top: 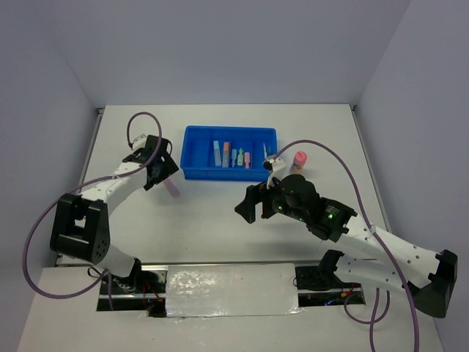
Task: Sort the stationery into containers
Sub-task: Pick up the pen from the center of the board, then place the pen in the storage box, then pick up the pen from the center of the board, then place the pen in the storage box.
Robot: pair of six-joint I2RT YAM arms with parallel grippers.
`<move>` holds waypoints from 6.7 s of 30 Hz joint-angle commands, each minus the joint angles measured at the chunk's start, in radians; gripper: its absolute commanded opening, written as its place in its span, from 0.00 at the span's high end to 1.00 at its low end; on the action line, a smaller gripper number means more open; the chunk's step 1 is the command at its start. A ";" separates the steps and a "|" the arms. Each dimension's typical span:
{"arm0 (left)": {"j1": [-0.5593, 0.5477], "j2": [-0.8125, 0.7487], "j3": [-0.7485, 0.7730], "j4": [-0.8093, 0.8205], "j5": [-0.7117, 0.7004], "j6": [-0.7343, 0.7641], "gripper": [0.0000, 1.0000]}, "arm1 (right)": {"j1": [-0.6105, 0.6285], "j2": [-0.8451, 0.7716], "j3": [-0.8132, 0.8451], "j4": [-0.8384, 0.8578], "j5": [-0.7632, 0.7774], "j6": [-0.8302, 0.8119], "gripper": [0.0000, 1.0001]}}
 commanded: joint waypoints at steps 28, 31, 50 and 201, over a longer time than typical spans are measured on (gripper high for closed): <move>0.007 0.045 -0.028 -0.081 -0.098 -0.057 0.89 | -0.003 -0.055 -0.015 0.052 -0.015 -0.027 0.00; 0.005 -0.110 -0.022 -0.099 -0.129 -0.048 0.94 | -0.004 -0.066 -0.018 0.054 -0.015 -0.035 0.00; -0.226 0.236 0.461 0.341 0.290 0.464 0.81 | -0.173 -0.219 -0.056 -0.115 0.178 0.062 0.00; -0.121 0.485 0.745 -0.093 0.122 0.473 0.01 | -0.765 -0.067 0.125 -0.116 -0.504 -0.110 0.00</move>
